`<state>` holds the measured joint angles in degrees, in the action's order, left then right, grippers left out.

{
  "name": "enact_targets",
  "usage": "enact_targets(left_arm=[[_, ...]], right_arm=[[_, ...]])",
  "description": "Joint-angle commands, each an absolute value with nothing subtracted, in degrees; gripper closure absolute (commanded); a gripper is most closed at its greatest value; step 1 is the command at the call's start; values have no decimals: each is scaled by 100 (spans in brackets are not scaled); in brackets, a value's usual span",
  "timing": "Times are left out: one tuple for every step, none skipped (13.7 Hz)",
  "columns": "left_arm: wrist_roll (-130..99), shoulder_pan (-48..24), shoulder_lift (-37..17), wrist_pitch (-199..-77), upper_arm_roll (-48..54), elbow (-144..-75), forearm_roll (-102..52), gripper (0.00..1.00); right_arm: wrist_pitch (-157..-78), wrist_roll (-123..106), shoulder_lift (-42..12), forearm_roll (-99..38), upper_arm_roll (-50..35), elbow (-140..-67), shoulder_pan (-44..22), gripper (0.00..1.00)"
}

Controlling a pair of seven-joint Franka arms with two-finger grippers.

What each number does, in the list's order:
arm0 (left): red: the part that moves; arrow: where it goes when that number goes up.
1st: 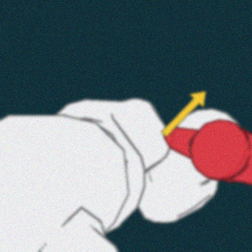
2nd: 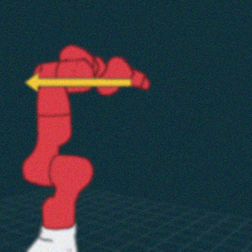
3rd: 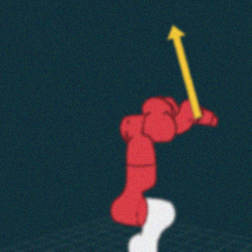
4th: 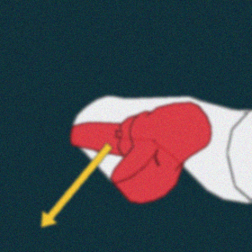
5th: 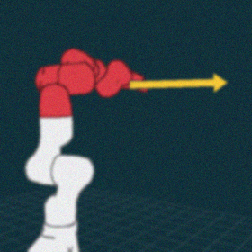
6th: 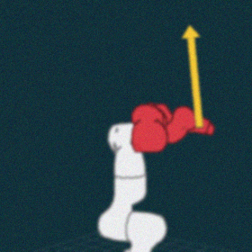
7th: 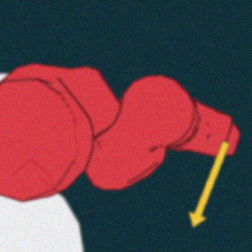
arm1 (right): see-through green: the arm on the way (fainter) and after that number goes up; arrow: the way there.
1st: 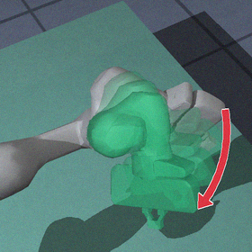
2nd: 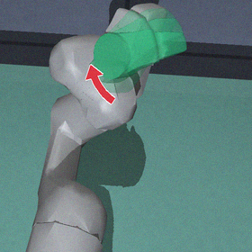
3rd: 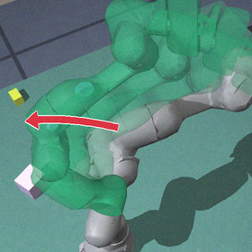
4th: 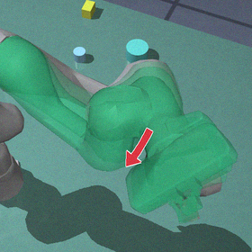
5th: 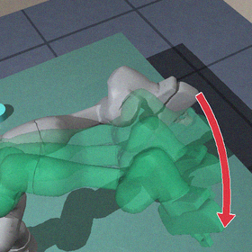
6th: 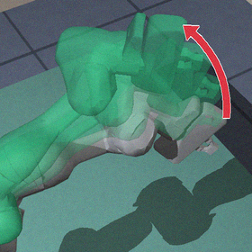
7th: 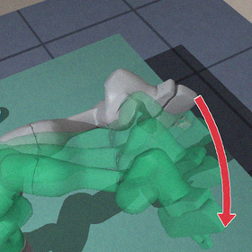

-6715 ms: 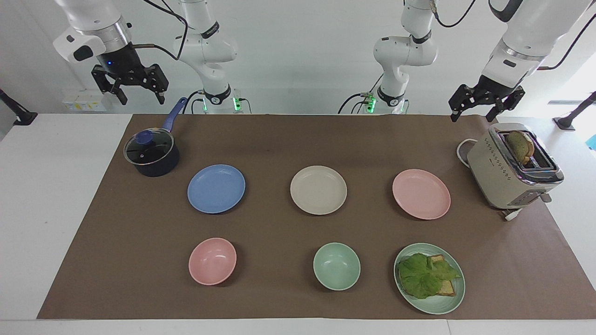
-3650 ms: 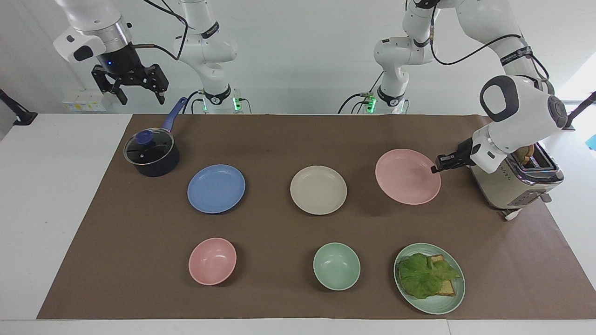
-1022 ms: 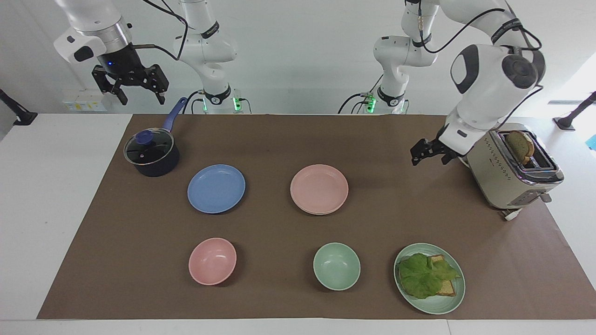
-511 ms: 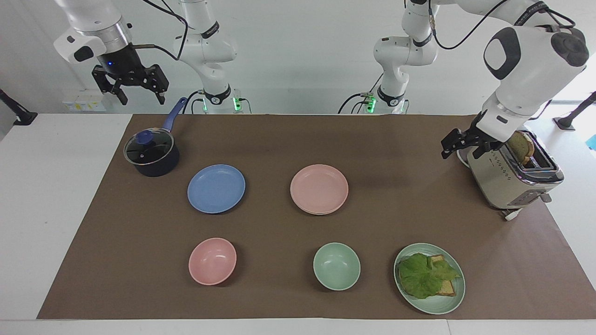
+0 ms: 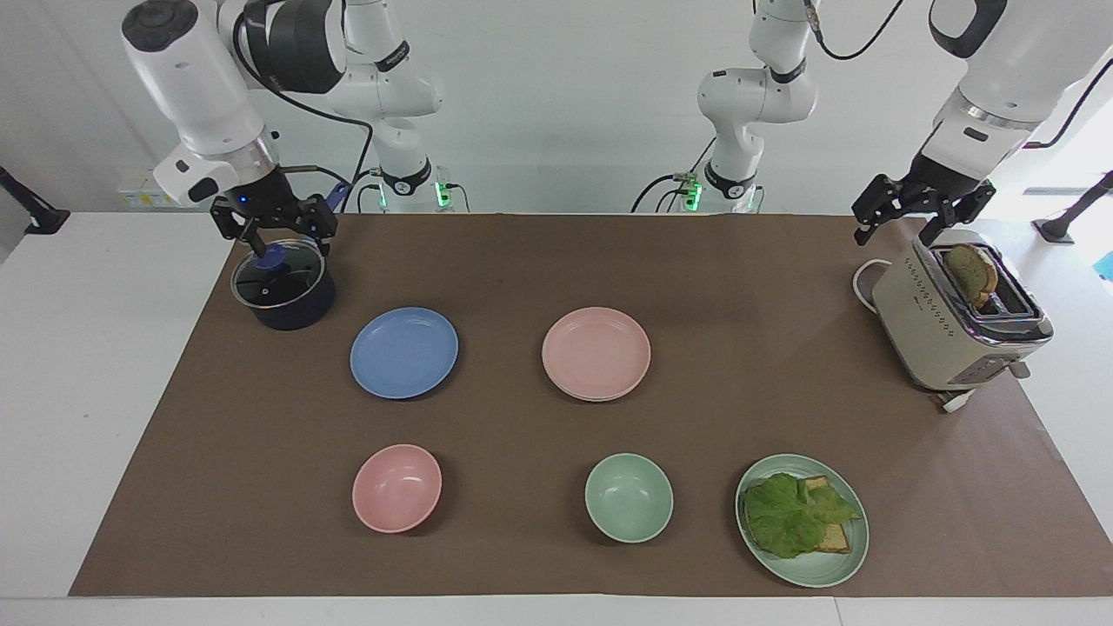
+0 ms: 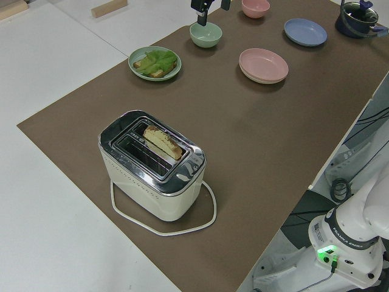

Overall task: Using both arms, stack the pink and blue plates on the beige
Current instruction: 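Open the left gripper and withdraw it to the rest pose, then reach the right gripper to the rim of the blue plate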

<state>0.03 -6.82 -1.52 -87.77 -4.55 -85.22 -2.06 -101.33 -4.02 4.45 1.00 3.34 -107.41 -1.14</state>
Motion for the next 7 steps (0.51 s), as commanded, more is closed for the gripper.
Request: enact_targets(left_arm=[[53, -686, -105, -8745, -457, -8569, -88, 0], [53, -686, -105, -8745, -457, -8569, -88, 0], [53, -686, -105, -8745, -457, -8569, -88, 0], [53, -686, -105, -8745, -457, -8569, -88, 0], [53, -686, -105, -8745, -457, -8569, -88, 0], [53, -686, -105, -8745, -457, -8569, -88, 0], [53, -686, -105, -8745, -457, -8569, -88, 0]], right_arm=[[-10922, -658, 274, -26, 308, -11389, -70, 0], [-11221, -755, 133, -79, 308, -11547, -70, 0], [-11450, -834, -25, -105, 308, -11645, -62, 0], [-11522, -870, -122, -140, 308, -11689, -62, 0], [-11540, -888, -158, -149, 308, -11750, -53, 0], [-11636, -1018, -228, -167, 308, -11890, -35, 0], [-11915, -1185, -281, -167, 316, -12100, 0, 0]])
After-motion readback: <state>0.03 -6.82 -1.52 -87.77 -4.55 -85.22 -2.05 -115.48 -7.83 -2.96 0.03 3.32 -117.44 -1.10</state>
